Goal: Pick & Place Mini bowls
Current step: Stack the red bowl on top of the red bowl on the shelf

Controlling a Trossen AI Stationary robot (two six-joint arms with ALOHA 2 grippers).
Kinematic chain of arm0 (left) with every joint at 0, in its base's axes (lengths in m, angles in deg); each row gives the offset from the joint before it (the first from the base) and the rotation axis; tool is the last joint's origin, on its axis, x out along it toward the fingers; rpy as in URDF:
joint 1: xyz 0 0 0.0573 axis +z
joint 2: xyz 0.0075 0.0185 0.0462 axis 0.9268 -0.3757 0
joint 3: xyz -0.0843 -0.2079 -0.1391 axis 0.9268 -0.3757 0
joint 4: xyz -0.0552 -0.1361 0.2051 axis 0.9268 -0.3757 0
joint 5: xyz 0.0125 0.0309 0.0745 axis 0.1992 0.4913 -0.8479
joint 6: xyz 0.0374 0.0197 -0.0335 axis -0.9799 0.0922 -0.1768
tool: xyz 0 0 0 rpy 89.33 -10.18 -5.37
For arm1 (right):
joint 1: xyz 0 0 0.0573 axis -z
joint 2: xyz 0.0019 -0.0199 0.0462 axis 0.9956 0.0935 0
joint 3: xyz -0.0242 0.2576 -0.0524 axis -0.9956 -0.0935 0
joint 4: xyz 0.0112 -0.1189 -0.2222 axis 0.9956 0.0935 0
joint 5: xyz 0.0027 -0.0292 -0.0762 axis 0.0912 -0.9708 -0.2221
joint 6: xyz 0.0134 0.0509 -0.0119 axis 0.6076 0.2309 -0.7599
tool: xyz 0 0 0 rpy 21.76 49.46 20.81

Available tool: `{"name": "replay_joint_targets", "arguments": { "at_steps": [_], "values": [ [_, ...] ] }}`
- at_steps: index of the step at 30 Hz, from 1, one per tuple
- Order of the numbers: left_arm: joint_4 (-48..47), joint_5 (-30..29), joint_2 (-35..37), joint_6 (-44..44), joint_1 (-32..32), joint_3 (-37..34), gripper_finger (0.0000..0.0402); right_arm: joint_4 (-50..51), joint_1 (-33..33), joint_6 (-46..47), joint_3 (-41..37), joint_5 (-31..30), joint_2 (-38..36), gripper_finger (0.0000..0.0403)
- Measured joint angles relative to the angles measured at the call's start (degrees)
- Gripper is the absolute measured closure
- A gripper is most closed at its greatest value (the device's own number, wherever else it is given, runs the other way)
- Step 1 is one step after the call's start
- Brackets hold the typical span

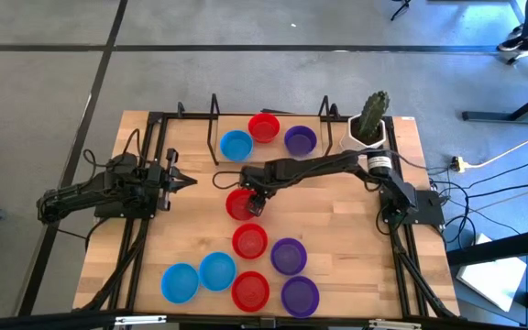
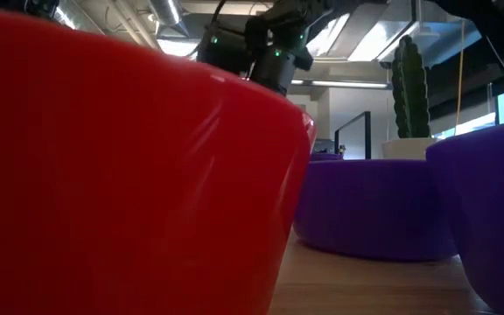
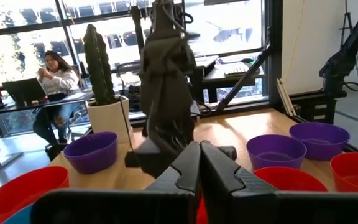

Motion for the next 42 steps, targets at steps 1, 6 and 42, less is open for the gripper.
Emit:
{"name": "replay_joint_targets", "arguments": {
  "at_steps": [1, 6, 42],
  "values": [
    [0.0, 0.0, 0.0, 0.0, 0.0, 0.0, 0.0394, -0.1, 0.0, -0.1, 0.0, 0.0, 0.4, 0.0188],
    [0.0, 0.0, 0.0, 0.0, 0.0, 0.0, 0.0391, -0.3, 0.0, -0.5, 0.0, 0.0, 2.1, 0.0188],
    [-0.3, 0.0, 0.0, 0.0, 0.0, 0.0, 0.0396, 8.6, -4.6, -15.8, 14.5, -7.8, -0.1, 0.0399]
  ]
}}
